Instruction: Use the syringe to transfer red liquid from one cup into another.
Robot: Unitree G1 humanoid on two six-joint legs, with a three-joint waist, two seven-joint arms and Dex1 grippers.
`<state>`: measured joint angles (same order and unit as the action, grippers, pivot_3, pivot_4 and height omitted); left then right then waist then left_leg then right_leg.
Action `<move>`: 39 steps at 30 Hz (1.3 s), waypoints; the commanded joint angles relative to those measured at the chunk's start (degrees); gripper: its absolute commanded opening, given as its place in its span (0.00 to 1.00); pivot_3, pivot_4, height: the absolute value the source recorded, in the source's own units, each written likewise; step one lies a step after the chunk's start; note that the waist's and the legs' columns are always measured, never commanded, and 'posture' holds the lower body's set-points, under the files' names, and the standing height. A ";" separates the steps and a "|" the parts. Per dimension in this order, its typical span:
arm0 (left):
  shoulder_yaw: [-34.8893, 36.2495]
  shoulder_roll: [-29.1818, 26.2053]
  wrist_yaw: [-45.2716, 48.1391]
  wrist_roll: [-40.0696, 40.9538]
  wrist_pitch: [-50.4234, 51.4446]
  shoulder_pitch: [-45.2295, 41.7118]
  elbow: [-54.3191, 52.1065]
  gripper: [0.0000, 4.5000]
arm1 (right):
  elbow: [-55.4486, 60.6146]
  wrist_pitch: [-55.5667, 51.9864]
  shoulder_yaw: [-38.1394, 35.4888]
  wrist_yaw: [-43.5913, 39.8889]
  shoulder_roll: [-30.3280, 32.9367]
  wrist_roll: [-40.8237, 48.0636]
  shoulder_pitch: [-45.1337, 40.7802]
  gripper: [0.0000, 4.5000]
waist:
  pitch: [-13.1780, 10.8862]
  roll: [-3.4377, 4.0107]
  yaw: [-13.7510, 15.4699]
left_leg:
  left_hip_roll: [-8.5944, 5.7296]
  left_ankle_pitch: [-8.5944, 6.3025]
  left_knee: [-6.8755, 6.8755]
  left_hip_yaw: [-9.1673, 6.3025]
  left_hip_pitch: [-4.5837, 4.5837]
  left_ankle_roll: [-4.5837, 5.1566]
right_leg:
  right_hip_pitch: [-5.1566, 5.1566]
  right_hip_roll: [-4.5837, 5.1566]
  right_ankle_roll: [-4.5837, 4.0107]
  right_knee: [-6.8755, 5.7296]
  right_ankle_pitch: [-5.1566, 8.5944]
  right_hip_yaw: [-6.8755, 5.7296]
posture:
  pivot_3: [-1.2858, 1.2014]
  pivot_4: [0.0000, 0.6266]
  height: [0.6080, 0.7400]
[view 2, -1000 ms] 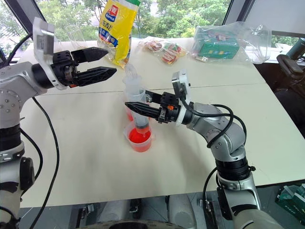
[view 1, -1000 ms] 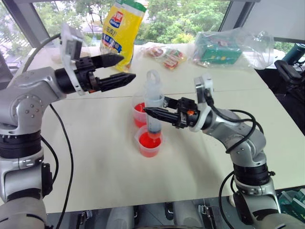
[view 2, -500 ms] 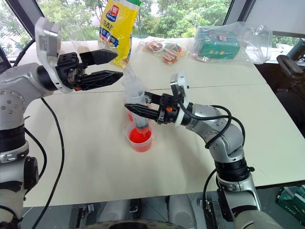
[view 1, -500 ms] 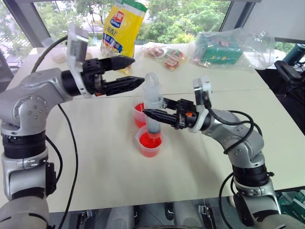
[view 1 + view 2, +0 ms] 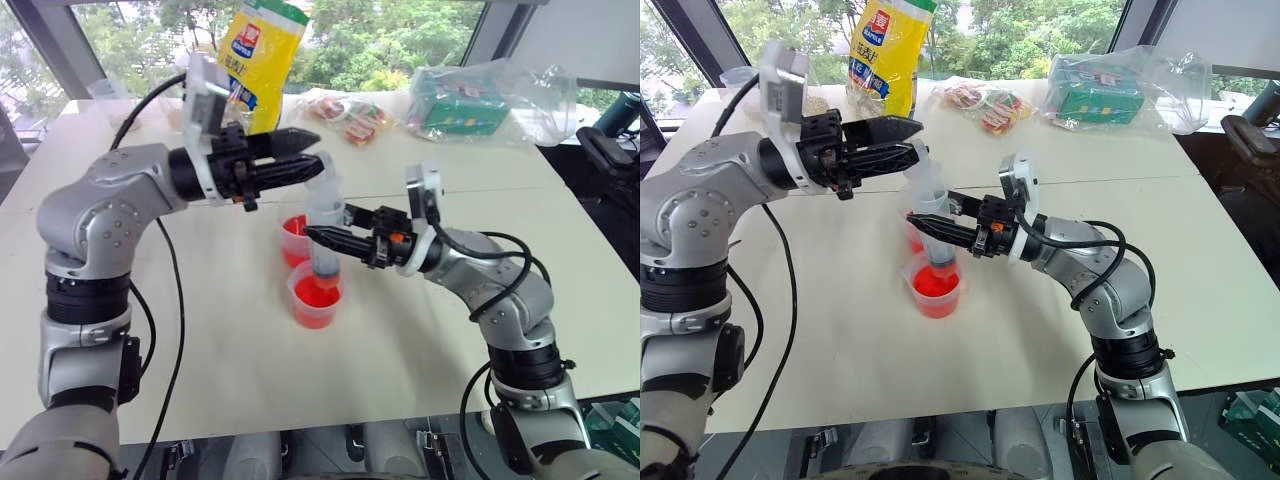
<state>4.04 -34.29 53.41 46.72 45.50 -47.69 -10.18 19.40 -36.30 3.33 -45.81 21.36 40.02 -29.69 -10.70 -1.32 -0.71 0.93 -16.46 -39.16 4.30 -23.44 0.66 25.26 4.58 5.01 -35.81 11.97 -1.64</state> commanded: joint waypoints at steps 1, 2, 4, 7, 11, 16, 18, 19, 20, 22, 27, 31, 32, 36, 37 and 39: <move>-0.24 0.35 0.02 0.18 -0.12 -1.15 -1.45 0.12 | 2.53 1.20 -0.14 -1.00 -0.18 1.09 -1.49 0.32 | 0.00 0.00 0.00 | 0.00 0.00 0.00 0.00 0.00 0.00 | 0.00 0.00 0.00 0.00 0.00 0.00 | 0.52 0.24 1.00; -0.29 0.27 0.33 0.46 0.16 -1.04 -1.65 0.02 | 2.46 1.17 -0.22 -1.02 -0.19 1.08 -1.62 0.32 | 0.00 0.00 0.00 | 0.00 0.00 0.00 0.00 0.00 0.00 | 0.00 0.00 0.00 0.00 0.00 0.00 | 0.52 0.24 1.00; -0.45 -0.02 0.75 0.49 0.45 -0.72 -2.05 0.02 | 2.38 1.06 -0.47 -1.05 -0.13 1.20 -1.97 0.32 | 0.00 0.00 -0.01 | 0.00 0.00 0.00 -0.01 0.00 0.00 | 0.00 0.00 0.00 0.00 0.00 0.00 | 0.52 0.24 1.00; -0.67 -0.38 1.25 0.53 0.84 -0.19 -2.53 0.02 | 2.42 0.79 -1.00 -0.96 -0.06 1.67 -2.57 0.32 | 0.00 0.00 -0.01 | 0.00 0.00 0.00 -0.01 0.00 0.00 | 0.00 0.00 0.00 0.00 0.00 0.00 | 0.52 0.24 1.00; -1.19 -0.93 2.01 0.63 1.22 1.05 -3.60 0.02 | 2.45 0.22 -2.02 -0.69 -0.05 2.55 -3.80 0.32 | 0.00 0.00 -0.01 | 0.00 0.00 0.00 -0.01 0.00 0.00 | 0.00 0.00 0.00 0.00 0.00 0.00 | 0.52 0.24 1.00; -1.28 -1.51 2.32 0.63 1.33 1.80 -3.91 0.02 | 2.81 -1.46 -3.53 0.30 -0.35 4.64 -5.86 0.32 | 0.00 0.00 -0.02 | 0.01 0.00 0.00 -0.02 0.00 0.00 | 0.00 0.00 0.00 0.00 0.00 0.00 | 0.52 0.24 1.00; -1.21 -1.82 2.54 0.61 1.32 2.30 -4.05 0.02 | 3.11 -2.28 -4.08 0.93 -0.51 5.82 -6.61 0.32 | 0.00 0.00 0.01 | 0.01 0.00 0.00 -0.02 0.00 0.00 | 0.00 0.00 0.00 0.00 0.00 0.00 | 0.52 0.24 1.00; -1.14 -1.99 2.63 0.66 1.37 2.54 -4.12 0.02 | 3.29 -2.69 -4.36 1.26 -0.58 6.43 -6.95 0.32 | 0.00 0.00 0.02 | 0.01 0.00 0.00 -0.02 0.00 0.00 | 0.00 0.00 0.00 0.00 0.00 0.00 | 0.52 0.24 1.00; -1.09 -2.10 2.67 0.70 1.40 2.69 -4.16 0.02 | 3.42 -3.00 -4.54 1.50 -0.63 6.84 -7.17 0.32 | 0.00 0.00 0.01 | 0.01 0.00 0.00 -0.02 0.00 0.00 | 0.00 0.00 0.00 0.00 0.00 0.00 | 0.52 0.24 1.00; -0.94 -2.40 2.66 0.92 1.68 3.15 -4.33 0.02 | 3.82 -4.00 -5.14 2.36 -0.90 8.43 -7.74 0.32 | 0.00 0.00 -0.02 | 0.01 0.00 0.00 -0.01 0.00 0.00 | 0.00 0.01 0.00 0.00 0.00 0.00 | 0.52 0.24 1.00; -0.82 -2.89 2.59 1.45 2.23 4.33 -5.25 0.02 | 4.49 -5.02 -5.51 3.34 -0.66 10.09 -7.97 0.32 | 0.00 0.00 -0.01 | 0.01 0.00 0.00 -0.02 0.00 0.00 | 0.00 0.01 0.00 0.00 0.00 0.00 | 0.52 0.24 1.00; -0.75 -3.20 2.23 2.08 2.86 4.89 -5.85 0.02 | 4.71 -5.52 -5.89 4.18 -0.75 11.30 -8.23 0.32 | 0.00 0.00 -0.03 | 0.01 0.00 0.00 -0.02 0.00 0.00 | 0.00 0.00 0.00 0.00 0.00 0.00 | 0.52 0.24 1.00; -0.75 -3.24 2.13 2.23 3.00 5.02 -6.05 0.02 | 4.81 -5.61 -5.98 4.41 -0.74 11.61 -8.23 0.32 | 0.00 0.00 -0.03 | 0.01 0.00 0.00 -0.02 0.00 0.00 | 0.00 0.00 0.00 0.00 0.00 0.00 | 0.52 0.24 1.00; -0.85 -3.44 1.75 2.79 3.50 5.37 -6.54 0.02 | 4.88 -5.83 -6.09 4.95 -0.65 12.28 -8.37 0.32 | 0.00 0.00 -0.01 | 0.01 0.00 0.00 -0.03 0.00 0.00 | 0.00 0.01 0.00 0.00 0.00 0.00 | 0.52 0.24 1.00; -0.86 -3.50 1.62 2.94 3.61 5.46 -6.74 0.02 | 5.00 -5.95 -6.15 5.11 -0.65 12.47 -8.40 0.32 | 0.00 0.00 -0.02 | 0.01 0.00 0.00 -0.02 0.00 0.00 | 0.00 0.01 0.00 0.00 0.00 0.00 | 0.52 0.24 1.00; -0.89 -3.63 1.43 3.24 3.87 5.58 -6.97 0.02 | 5.10 -6.15 -6.25 5.40 -0.69 12.76 -8.53 0.32 | 0.00 0.00 -0.03 | 0.01 0.00 0.00 -0.02 0.00 0.01 | 0.00 0.01 0.00 0.00 0.00 0.00 | 0.52 0.24 1.00</move>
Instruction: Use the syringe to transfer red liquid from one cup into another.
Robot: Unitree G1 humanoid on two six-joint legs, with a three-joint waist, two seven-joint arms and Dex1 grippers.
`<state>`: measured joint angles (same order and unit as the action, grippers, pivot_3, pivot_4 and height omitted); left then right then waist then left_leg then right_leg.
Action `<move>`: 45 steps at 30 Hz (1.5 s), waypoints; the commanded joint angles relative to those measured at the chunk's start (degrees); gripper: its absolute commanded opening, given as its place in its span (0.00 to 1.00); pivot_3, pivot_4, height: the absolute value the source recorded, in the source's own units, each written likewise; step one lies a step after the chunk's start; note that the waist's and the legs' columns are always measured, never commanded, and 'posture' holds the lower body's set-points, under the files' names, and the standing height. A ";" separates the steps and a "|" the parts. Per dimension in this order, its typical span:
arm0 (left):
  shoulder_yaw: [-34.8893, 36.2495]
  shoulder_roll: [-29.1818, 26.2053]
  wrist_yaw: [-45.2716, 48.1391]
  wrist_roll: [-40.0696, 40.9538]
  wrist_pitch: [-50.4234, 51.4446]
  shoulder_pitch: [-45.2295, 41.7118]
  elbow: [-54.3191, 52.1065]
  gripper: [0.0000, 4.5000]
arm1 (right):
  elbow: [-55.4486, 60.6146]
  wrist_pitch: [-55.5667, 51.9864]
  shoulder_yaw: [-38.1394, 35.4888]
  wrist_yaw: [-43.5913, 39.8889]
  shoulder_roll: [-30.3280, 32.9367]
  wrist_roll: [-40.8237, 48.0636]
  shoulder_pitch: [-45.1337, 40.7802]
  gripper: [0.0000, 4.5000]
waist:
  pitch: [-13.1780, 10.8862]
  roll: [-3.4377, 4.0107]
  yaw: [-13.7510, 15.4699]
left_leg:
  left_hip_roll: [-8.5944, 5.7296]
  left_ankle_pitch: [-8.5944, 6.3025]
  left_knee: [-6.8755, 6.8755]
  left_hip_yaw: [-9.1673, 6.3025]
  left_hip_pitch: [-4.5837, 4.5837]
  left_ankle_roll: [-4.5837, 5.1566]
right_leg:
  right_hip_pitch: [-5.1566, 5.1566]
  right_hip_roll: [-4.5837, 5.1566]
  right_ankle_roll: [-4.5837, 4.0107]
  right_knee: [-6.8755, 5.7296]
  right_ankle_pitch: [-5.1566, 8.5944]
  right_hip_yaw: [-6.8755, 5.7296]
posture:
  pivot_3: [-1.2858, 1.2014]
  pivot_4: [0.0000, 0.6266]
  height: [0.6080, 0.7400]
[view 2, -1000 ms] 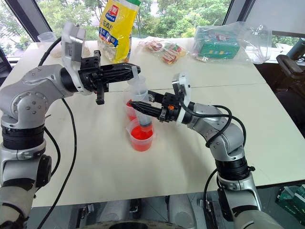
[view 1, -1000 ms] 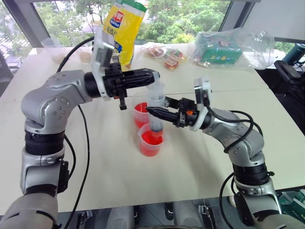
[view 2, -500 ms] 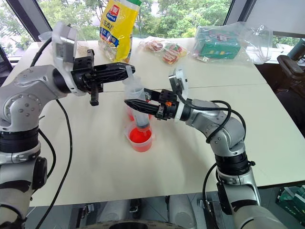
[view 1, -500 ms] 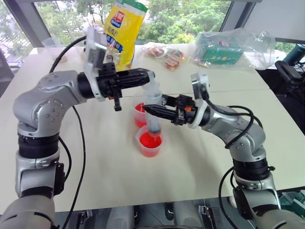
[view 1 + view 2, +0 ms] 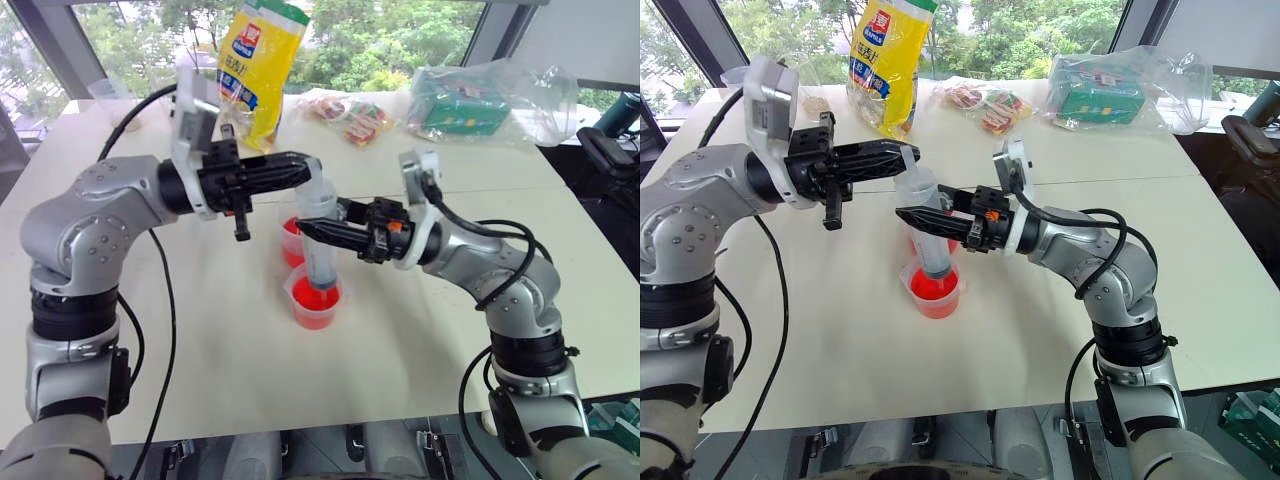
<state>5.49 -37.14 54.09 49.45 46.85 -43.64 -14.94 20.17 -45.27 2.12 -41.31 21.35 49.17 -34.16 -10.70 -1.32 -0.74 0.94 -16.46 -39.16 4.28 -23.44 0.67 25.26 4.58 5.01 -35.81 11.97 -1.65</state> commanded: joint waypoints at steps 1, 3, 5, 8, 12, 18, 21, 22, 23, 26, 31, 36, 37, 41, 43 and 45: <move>-2.34 -0.83 0.61 0.68 2.64 1.58 -2.37 0.02 | 4.42 2.73 -5.13 1.05 -0.70 3.81 -4.08 0.32 | 0.00 0.00 0.00 | 0.00 0.00 0.00 0.00 0.00 0.00 | 0.00 0.00 0.00 0.00 0.00 0.00 | 0.52 0.24 1.00; -2.37 -0.95 0.49 0.79 2.78 1.71 -2.53 0.02 | 4.39 2.72 -5.16 1.30 -0.74 4.03 -4.14 0.32 | 0.00 0.00 0.00 | 0.00 0.00 0.00 0.00 0.00 0.00 | 0.00 0.00 0.00 0.00 0.00 0.00 | 0.52 0.24 1.00; -2.35 -1.01 0.32 0.93 2.97 1.84 -2.72 0.02 | 4.37 2.79 -5.15 1.59 -0.77 4.31 -4.19 0.32 | 0.00 0.00 0.00 | 0.00 0.00 0.00 0.00 0.00 0.00 | 0.00 0.00 0.00 0.00 0.00 0.00 | 0.52 0.24 1.00; -2.36 -1.20 0.10 1.19 3.14 1.95 -2.87 0.02 | 4.33 2.88 -5.12 1.93 -0.85 4.55 -4.29 0.32 | 0.00 0.00 0.00 | 0.00 0.00 0.00 0.00 0.00 0.00 | 0.00 0.00 0.00 0.00 0.00 0.00 | 0.52 0.24 1.00; -2.03 -1.88 -0.06 1.33 3.37 1.42 -2.12 0.16 | 3.85 3.08 -4.84 1.90 -0.82 4.46 -4.39 0.32 | 0.00 0.00 -0.01 | 0.00 0.00 0.00 0.00 0.00 0.00 | 0.00 0.00 0.00 0.00 0.00 0.00 | 0.52 0.24 1.00; 1.56 -4.19 -1.50 1.76 4.17 -0.34 -0.22 0.77 | 4.29 1.97 -4.21 2.22 -0.98 4.77 -3.43 0.32 | 0.00 0.00 -0.02 | 0.00 0.00 0.00 0.00 0.00 0.00 | 0.00 -0.01 0.00 0.00 0.00 -0.01 | 0.52 0.24 1.00; 3.08 -5.12 -2.31 1.82 4.61 0.13 -0.25 0.99 | 3.78 1.54 -4.18 2.44 -1.21 4.74 -3.61 0.32 | 0.00 0.00 -0.03 | 0.01 0.00 0.00 0.00 0.00 0.00 | 0.01 0.00 0.00 0.00 0.00 0.00 | 0.52 0.24 1.00; 3.49 -5.63 -2.42 1.82 4.73 0.42 -0.47 0.99 | 3.63 1.40 -4.21 2.49 -1.27 4.81 -3.71 0.32 | 0.00 0.00 -0.03 | 0.00 0.00 0.00 0.00 0.00 0.00 | 0.00 -0.01 0.00 0.01 0.00 0.00 | 0.52 0.24 1.00; 4.12 -6.28 -2.54 1.95 4.88 0.77 -0.66 0.99 | 3.43 1.30 -4.23 2.48 -1.29 4.81 -3.80 0.32 | 0.00 0.00 -0.03 | 0.01 0.00 0.00 0.00 -0.01 0.00 | 0.01 -0.01 0.00 0.01 0.00 0.00 | 0.52 0.24 1.00; 6.50 -8.89 -2.49 2.90 5.40 2.40 -1.49 0.99 | 2.98 0.83 -4.38 2.75 -1.21 5.03 -3.94 0.32 | -0.01 0.01 -0.25 | 0.01 0.00 0.01 0.01 0.01 0.00 | 0.01 0.00 0.00 0.00 0.00 0.01 | 0.52 0.24 1.00; 9.15 -11.72 -2.34 3.91 5.75 5.83 -2.87 0.99 | 1.54 -1.67 -6.23 5.55 -0.64 7.65 -5.68 0.32 | -0.01 0.01 -0.07 | 0.04 0.00 0.02 0.01 0.00 0.00 | 0.03 -0.01 -0.01 0.00 0.01 0.00 | 0.52 0.24 1.00; 9.24 -11.61 -2.55 3.33 4.64 7.85 -3.67 0.99 | -5.85 -9.39 -11.65 14.99 2.65 11.23 -14.05 0.32 | -0.02 0.01 0.00 | 0.00 0.00 0.00 0.02 0.00 0.00 | 0.00 0.05 -0.20 0.02 0.11 0.00 | 0.52 0.24 1.00; 9.11 -11.33 -2.75 3.23 4.40 8.04 -3.78 0.99 | -8.04 -11.48 -12.75 16.88 3.67 11.79 -15.92 0.32 | -0.01 0.01 0.04 | 0.00 0.00 0.00 0.03 0.00 -0.01 | 0.01 0.06 -0.21 0.02 0.11 0.01 | 0.52 0.24 1.00; 8.07 -10.30 -2.96 2.35 2.90 9.69 -4.70 0.99 | -21.56 -26.64 -12.14 21.51 12.93 8.75 -23.47 0.32 | -0.02 0.01 0.04 | 0.01 0.00 0.01 0.03 0.00 -0.01 | 0.00 0.07 -0.24 0.07 0.13 0.00 | 0.52 0.24 1.00; 7.45 -9.94 -2.94 1.59 1.92 10.88 -5.42 0.99 | -27.10 -32.19 -8.63 21.14 17.40 4.79 -24.47 0.32 | -0.01 0.01 0.04 | 0.01 -0.02 0.08 0.03 -0.03 0.03 | -0.02 0.06 -0.26 0.23 0.13 -0.01 | 0.52 0.24 1.00; 6.71 -9.75 -2.82 0.51 0.78 12.00 -6.01 0.99 | -30.99 -34.65 -5.14 19.95 19.71 1.15 -23.95 0.32 | -0.01 0.00 -0.03 | 0.01 -0.07 0.11 0.08 -0.07 0.12 | -0.02 0.06 -0.26 0.36 0.13 0.02 | 0.52 0.24 1.00</move>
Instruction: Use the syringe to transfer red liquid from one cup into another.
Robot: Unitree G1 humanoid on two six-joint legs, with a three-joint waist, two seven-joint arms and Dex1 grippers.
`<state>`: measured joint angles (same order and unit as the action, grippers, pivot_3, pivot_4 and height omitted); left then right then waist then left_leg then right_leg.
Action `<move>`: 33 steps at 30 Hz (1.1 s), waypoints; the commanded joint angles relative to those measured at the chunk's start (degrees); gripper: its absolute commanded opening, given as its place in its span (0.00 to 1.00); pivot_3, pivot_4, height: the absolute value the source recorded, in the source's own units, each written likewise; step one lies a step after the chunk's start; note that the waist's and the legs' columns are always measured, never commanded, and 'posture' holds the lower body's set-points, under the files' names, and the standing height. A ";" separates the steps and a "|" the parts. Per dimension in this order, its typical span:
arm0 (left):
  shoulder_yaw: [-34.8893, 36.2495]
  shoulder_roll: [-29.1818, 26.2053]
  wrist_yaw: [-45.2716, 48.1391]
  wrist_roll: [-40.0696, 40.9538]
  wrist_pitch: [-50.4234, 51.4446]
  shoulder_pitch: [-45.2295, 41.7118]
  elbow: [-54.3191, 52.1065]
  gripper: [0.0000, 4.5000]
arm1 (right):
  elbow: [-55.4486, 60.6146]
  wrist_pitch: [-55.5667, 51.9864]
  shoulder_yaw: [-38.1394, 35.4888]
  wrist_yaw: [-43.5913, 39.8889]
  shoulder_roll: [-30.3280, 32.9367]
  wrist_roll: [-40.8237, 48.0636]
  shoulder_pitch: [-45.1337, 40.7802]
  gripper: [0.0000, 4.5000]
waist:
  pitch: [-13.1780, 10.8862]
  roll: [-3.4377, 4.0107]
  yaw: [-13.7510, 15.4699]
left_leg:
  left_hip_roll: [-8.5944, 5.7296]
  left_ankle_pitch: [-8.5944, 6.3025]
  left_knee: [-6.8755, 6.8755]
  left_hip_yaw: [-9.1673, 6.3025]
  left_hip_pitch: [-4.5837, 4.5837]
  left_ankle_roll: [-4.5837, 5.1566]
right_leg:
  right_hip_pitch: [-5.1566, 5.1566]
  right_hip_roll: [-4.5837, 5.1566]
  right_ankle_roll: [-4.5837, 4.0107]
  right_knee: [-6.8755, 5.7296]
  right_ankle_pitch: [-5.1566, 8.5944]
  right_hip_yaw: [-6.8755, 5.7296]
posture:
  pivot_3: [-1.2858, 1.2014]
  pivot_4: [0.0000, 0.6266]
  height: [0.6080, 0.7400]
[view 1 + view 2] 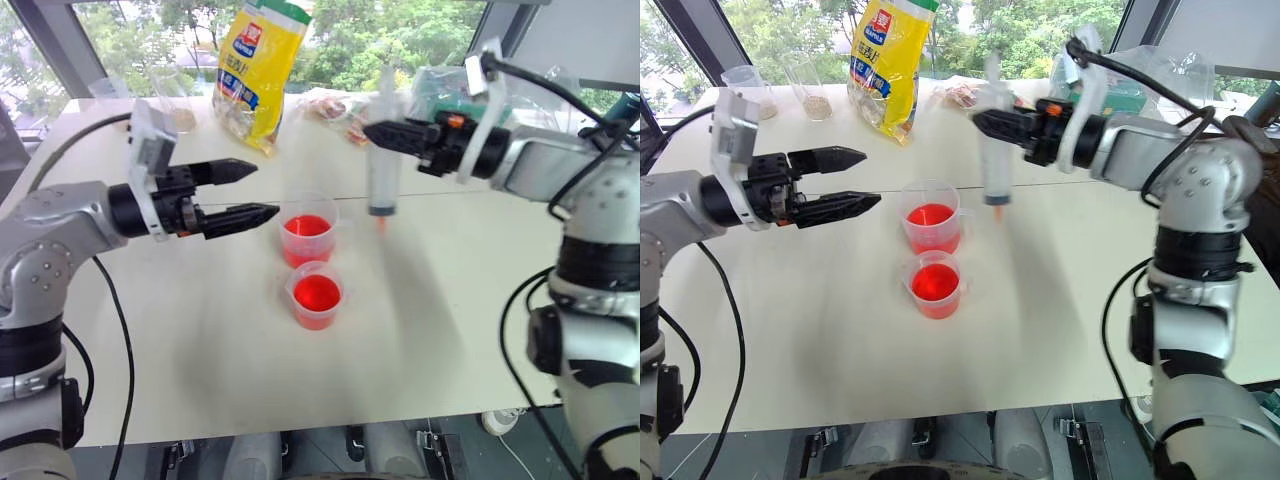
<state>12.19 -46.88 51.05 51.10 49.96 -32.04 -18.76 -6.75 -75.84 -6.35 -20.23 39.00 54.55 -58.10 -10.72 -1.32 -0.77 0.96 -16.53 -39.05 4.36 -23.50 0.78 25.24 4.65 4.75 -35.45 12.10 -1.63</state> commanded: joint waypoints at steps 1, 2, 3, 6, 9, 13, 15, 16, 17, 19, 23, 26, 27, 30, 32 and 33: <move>-0.20 0.06 0.21 -1.40 -2.69 0.75 -2.42 0.99 | -5.13 -4.61 4.43 -2.03 2.68 -5.49 0.10 0.32 | 0.00 0.00 -0.07 | 0.00 -0.02 0.00 0.01 -0.04 0.04 | 0.01 0.00 0.00 0.08 0.00 0.00 | 0.52 0.24 1.00; -0.28 0.17 0.12 -1.42 -2.81 0.92 -2.61 0.99 | -5.70 -4.33 5.71 -3.34 3.24 -6.74 0.39 0.32 | 0.00 0.00 -0.18 | -0.01 -0.03 0.01 0.03 -0.08 0.06 | 0.04 0.00 0.01 0.11 -0.01 0.01 | 0.52 0.24 1.00; -0.48 0.27 0.06 -1.56 -2.98 1.08 -2.79 0.99 | -7.46 -4.42 8.26 -4.06 3.74 -9.11 0.56 0.32 | -0.01 0.01 -0.28 | 0.00 -0.05 0.01 0.05 -0.10 0.09 | 0.06 -0.02 0.02 0.13 -0.01 0.04 | 0.52 0.24 1.00; -0.96 0.54 -0.21 -1.76 -3.19 1.43 -3.39 0.99 | -12.34 -2.69 13.56 -6.95 3.93 -14.98 1.18 0.32 | -0.01 0.02 -0.25 | -0.01 -0.08 0.01 0.08 -0.11 0.13 | 0.08 -0.05 0.11 0.14 -0.06 0.07 | 0.52 0.24 1.00; -1.30 0.71 -0.41 -1.85 -3.26 2.12 -4.36 0.99 | -17.65 0.89 17.12 -9.45 2.91 -20.52 1.30 0.32 | -0.01 0.02 -0.16 | -0.01 -0.08 0.00 0.08 -0.11 0.13 | 0.07 -0.05 0.24 0.15 -0.13 0.07 | 0.52 0.24 1.00; -1.58 0.65 -0.89 -1.88 -3.09 2.95 -5.51 1.00 | -21.69 2.69 19.04 -13.70 1.60 -24.08 1.21 0.55 | 0.00 -0.01 0.03 | -0.01 -0.08 -0.04 0.04 -0.11 0.13 | 0.02 -0.05 0.24 0.17 -0.13 0.05 | 0.52 0.24 1.00; -1.70 0.50 -1.00 -1.97 -2.94 3.50 -6.01 1.00 | -22.30 3.03 19.10 -15.26 1.20 -25.32 1.00 0.77 | 0.00 0.00 0.04 | -0.02 -0.08 -0.05 0.04 -0.11 0.14 | 0.00 -0.04 0.24 0.19 -0.13 0.05 | 0.52 0.24 1.00; -1.66 0.38 -1.09 -1.96 -2.83 3.85 -6.29 1.00 | -22.10 2.70 18.79 -15.94 1.05 -25.59 0.83 0.87 | 0.01 -0.01 -0.02 | -0.03 -0.08 -0.06 0.05 -0.11 0.14 | 0.00 -0.04 0.24 0.19 -0.13 0.06 | 0.52 0.24 1.00; -1.55 0.32 -1.21 -1.79 -2.65 4.15 -6.45 1.00 | -21.52 2.33 18.42 -16.50 1.04 -25.73 0.68 0.99 | 0.01 -0.01 -0.03 | -0.02 -0.08 -0.06 0.04 -0.09 0.14 | -0.03 -0.04 0.24 0.19 -0.13 0.05 | 0.52 0.24 1.00; -1.40 0.18 -1.24 -1.69 -2.60 4.62 -6.63 1.00 | -19.99 2.10 17.85 -17.23 1.32 -26.12 0.66 0.99 | 0.01 -0.01 -0.04 | -0.02 -0.08 -0.06 0.04 -0.07 0.13 | -0.03 -0.05 0.24 0.18 -0.13 0.05 | 0.52 0.24 1.00; -1.07 -0.87 -0.75 -1.85 -2.43 5.77 -6.99 1.00 | -10.68 1.37 16.30 -19.20 4.50 -25.60 1.92 0.99 | -0.04 0.06 0.01 | -0.01 -0.07 -0.06 0.03 -0.08 0.13 | 0.00 -0.05 0.23 0.16 -0.12 0.04 | 0.52 0.24 1.00; 0.01 -2.30 -0.44 -1.38 -2.12 7.11 -7.75 1.00 | 0.17 0.20 12.04 -22.68 8.24 -21.93 4.66 0.99 | -0.04 0.07 0.09 | -0.02 -0.08 -0.05 0.03 -0.10 0.13 | 0.02 -0.04 0.25 0.16 -0.13 0.04 | 0.52 0.24 1.00; 0.57 -2.85 -0.38 -1.11 -1.91 7.65 -8.09 1.00 | 4.87 0.12 9.97 -24.53 9.88 -19.90 6.00 0.99 | -0.05 0.07 0.23 | -0.02 -0.08 -0.04 0.03 -0.10 0.14 | 0.02 -0.04 0.25 0.16 -0.13 0.04 | 0.52 0.24 1.00; 2.55 -4.45 -0.57 0.11 -1.07 9.65 -9.47 1.00 | 18.80 0.12 1.65 -30.38 14.34 -11.89 11.55 0.99 | -0.06 0.09 0.18 | -0.01 -0.11 -0.02 -0.04 -0.22 0.16 | 0.09 -0.03 0.31 0.21 -0.11 -0.04 | 0.52 0.24 1.00; 3.51 -5.22 -0.78 0.74 -0.65 10.40 -10.00 1.00 | 23.83 -0.10 -3.23 -32.42 15.69 -7.73 14.28 0.99 | -0.06 0.08 0.15 | 0.00 -0.12 -0.02 -0.06 -0.21 0.17 | 0.05 -0.04 0.31 0.24 -0.11 -0.06 | 0.52 0.24 1.00; 3.86 -5.49 -0.95 1.08 -0.44 10.59 -10.12 1.00 | 25.20 -0.67 -5.01 -32.56 16.08 -6.32 15.12 0.99 | -0.06 0.08 0.13 | 0.01 -0.12 -0.03 -0.06 -0.19 0.17 | 0.03 -0.04 0.31 0.25 -0.11 -0.06 | 0.52 0.24 1.00</move>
<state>13.47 -51.45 50.20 50.75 49.41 -21.57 -26.92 14.96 -76.02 -7.30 -51.45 53.96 44.86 -43.24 -10.77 -1.23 -0.64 0.96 -16.65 -39.09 4.31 -23.68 0.95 25.26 4.62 5.04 -35.19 12.00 -1.68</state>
